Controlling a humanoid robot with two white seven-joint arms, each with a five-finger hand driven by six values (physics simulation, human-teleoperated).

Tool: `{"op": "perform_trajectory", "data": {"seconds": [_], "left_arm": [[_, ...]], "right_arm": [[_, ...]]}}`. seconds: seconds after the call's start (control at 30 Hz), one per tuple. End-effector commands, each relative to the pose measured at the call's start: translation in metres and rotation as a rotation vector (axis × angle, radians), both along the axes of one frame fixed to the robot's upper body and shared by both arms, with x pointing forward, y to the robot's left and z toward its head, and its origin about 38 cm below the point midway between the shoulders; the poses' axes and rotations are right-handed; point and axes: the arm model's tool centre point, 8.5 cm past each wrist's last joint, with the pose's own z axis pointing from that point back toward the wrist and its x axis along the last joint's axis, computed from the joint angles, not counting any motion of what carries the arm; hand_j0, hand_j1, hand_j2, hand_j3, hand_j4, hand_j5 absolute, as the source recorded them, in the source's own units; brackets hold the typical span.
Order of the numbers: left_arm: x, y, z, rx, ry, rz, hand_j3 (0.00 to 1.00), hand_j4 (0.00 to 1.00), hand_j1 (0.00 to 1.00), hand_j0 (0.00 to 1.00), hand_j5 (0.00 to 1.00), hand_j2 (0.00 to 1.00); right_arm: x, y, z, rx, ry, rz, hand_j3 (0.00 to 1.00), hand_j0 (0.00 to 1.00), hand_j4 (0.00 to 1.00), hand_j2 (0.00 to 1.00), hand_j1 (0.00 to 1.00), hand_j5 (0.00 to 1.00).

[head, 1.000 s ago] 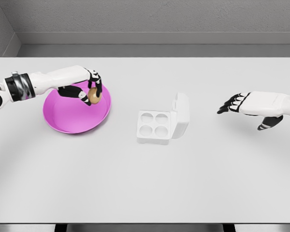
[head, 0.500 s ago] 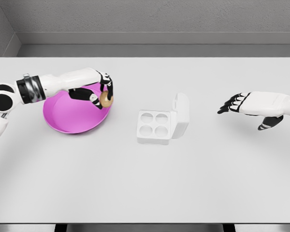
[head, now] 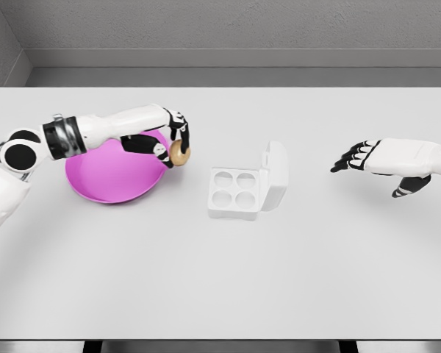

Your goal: Pack egg into the box and close the box lid

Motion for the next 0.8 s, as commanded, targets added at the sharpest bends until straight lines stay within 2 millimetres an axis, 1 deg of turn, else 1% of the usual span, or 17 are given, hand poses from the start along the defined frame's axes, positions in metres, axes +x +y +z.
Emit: {"op": "perform_trajectory", "data": {"seconds": [0.0, 0.13, 0.6, 0.77], "left_arm": [[0.0, -0.005, 0.001, -0.02, 0.004, -0.007, 0.28, 0.28, 0.28, 0.28, 0.28, 0.28], [-0.003, -0.015, 0.0, -0.024, 0.004, -0.03, 0.28, 0.28, 0.28, 0.28, 0.28, 0.28], [-0.008, -0.032, 0.002, -0.082, 0.014, -0.066, 0.28, 0.28, 0.28, 0.28, 0.28, 0.28], [-0.013, -0.041, -0.001, -0.1, 0.018, -0.085, 0.28, 0.28, 0.28, 0.28, 0.28, 0.28]], "right_arm": [[0.0, 0.0, 0.001, 0.005, 0.001, -0.003, 1.0, 1.0, 1.0, 1.0, 1.0, 1.0], [0.0, -0.001, 0.001, 0.003, 0.0, -0.004, 1.0, 1.0, 1.0, 1.0, 1.0, 1.0], [0.0, 0.0, 0.001, 0.005, 0.001, -0.003, 1.0, 1.0, 1.0, 1.0, 1.0, 1.0], [0.0, -0.001, 0.001, 0.003, 0.0, -0.004, 1.0, 1.0, 1.0, 1.0, 1.0, 1.0]]}}
